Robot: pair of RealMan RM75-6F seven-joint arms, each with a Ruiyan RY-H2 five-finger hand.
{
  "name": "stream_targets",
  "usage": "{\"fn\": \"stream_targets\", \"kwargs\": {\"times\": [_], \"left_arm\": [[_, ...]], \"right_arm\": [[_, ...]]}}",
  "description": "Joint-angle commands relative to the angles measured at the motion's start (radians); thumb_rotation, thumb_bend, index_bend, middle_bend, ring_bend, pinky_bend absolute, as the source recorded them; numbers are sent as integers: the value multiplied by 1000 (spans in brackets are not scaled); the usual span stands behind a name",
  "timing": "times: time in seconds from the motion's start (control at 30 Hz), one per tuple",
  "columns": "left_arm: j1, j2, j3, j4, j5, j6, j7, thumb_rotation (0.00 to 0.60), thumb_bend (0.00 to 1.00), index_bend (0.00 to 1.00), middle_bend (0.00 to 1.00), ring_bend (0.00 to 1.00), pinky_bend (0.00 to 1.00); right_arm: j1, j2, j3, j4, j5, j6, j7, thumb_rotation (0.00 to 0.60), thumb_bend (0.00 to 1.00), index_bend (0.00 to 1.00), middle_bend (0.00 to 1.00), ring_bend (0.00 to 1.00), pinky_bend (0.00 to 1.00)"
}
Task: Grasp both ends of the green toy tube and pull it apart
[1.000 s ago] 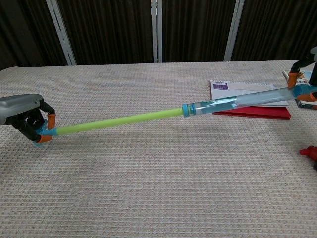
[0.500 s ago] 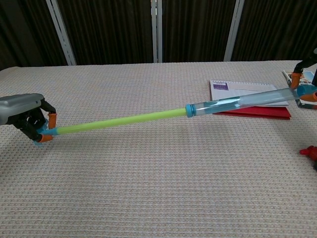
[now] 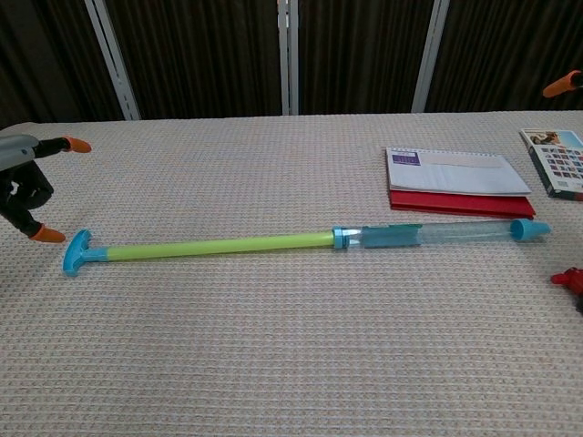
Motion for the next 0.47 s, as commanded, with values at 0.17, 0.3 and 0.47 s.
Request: {"fn": "stream_targets", "kwargs": {"times": [0.17,0.3,0.47], "left_arm": [[126,132,45,-119,149,173,-82,600,18,0,401,479,601],[259,218,126,-182,281,352,-126,600,0,0,6,18,70],[350,247,177,-199,405,471,-184,600,0,0,0,0,0]], "right_arm": [[-134,93,-52,-50,-190,163,162,600,0,39,549,622,592],[-237,129,-117,-40,-329,313,200,600,0,0,102,121,111],[-318,91,-153,32,-431,455,195,600,0,0,0,0,0]]}}
